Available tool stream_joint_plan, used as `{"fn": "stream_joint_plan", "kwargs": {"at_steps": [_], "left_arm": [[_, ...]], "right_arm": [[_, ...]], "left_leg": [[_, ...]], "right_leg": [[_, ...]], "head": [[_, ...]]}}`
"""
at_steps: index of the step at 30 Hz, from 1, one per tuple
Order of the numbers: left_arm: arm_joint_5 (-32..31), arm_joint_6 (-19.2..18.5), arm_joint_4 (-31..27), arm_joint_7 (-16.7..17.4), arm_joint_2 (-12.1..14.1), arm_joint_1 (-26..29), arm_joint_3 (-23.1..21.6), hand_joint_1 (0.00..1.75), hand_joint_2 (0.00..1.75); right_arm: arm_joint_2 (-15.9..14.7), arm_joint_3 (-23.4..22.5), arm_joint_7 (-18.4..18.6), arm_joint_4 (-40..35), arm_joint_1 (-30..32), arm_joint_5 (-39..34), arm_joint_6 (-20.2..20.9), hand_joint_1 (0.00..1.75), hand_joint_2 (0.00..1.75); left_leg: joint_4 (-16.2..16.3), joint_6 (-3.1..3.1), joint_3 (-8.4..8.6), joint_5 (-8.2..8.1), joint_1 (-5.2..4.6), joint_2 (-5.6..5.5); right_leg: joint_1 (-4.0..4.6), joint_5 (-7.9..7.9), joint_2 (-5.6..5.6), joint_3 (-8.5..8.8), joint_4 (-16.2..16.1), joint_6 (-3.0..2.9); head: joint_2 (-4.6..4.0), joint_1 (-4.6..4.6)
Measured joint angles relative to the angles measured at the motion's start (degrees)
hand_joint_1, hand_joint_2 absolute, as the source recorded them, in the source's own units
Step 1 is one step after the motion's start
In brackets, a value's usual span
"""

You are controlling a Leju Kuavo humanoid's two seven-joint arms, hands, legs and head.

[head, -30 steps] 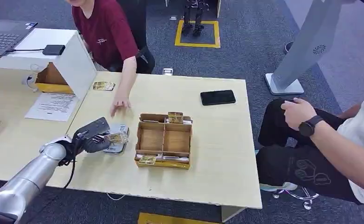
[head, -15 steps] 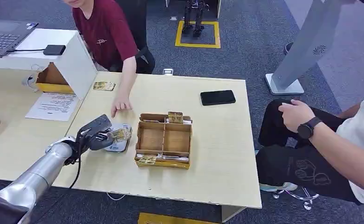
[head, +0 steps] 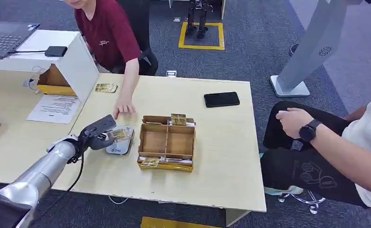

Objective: Pass the card to the sensor for recognition and then transmit it.

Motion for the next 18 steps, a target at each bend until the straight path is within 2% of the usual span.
{"fn": "stream_joint_plan", "kwargs": {"at_steps": [6,18], "left_arm": [[-3.15,2.27,2.23,0.65,-0.81,-1.25,0.0,1.75,1.75],[-9.31,3.06,5.11,2.12,-2.64,-2.29,0.07,1.75,1.75]], "right_arm": [[0.0,0.26,0.0,0.02,-0.04,-0.5,0.04,0.0,0.0],[0.0,1.42,0.28,0.02,-0.26,-1.53,0.26,0.0,0.0]], "left_leg": [[0.0,-0.01,0.07,0.01,0.0,0.0],[-0.03,-0.01,0.45,0.0,-0.02,-0.11]], "right_leg": [[0.0,0.0,-0.01,0.06,0.02,0.0],[0.0,-0.04,-0.13,0.46,0.03,-0.01]], "head": [[0.0,0.0],[0.0,0.0]]}}
